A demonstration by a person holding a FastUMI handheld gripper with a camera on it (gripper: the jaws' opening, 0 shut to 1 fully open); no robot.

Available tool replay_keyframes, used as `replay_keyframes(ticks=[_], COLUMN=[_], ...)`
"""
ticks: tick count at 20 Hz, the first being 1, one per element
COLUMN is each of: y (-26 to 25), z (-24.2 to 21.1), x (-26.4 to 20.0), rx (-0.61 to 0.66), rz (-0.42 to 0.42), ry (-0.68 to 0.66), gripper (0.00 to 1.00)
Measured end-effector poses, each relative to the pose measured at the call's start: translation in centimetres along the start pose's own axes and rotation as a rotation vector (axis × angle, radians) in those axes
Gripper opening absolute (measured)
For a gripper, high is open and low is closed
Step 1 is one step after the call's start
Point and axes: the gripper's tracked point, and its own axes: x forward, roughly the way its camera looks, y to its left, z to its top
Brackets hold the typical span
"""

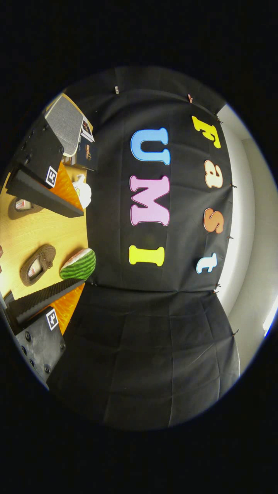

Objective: Open the storage box then place both shoes into the box .Put the left shoe in first, then the right shoe, with the right side of both shoes facing outward in a uniform manner.

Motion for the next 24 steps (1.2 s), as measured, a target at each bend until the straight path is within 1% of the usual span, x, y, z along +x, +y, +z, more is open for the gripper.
replay_keyframes(ticks=[6,11,15,18,21,24], y=[1.1,3.7,5.9,8.3,11.1,14.9], z=[0.6,0.5,-0.5,-2.1,-5.0,-8.1], x=[0.3,1.2,2.2,3.0,3.4,2.9], rx=[0.01,0.034,0.059,0.11,0.171,0.222], rz=[0.036,0.113,0.188,0.258,0.342,0.474], ry=[-0.012,0.016,0.074,0.152,0.293,0.453], gripper=[0.97,0.97,0.97,0.97,0.98,0.98])
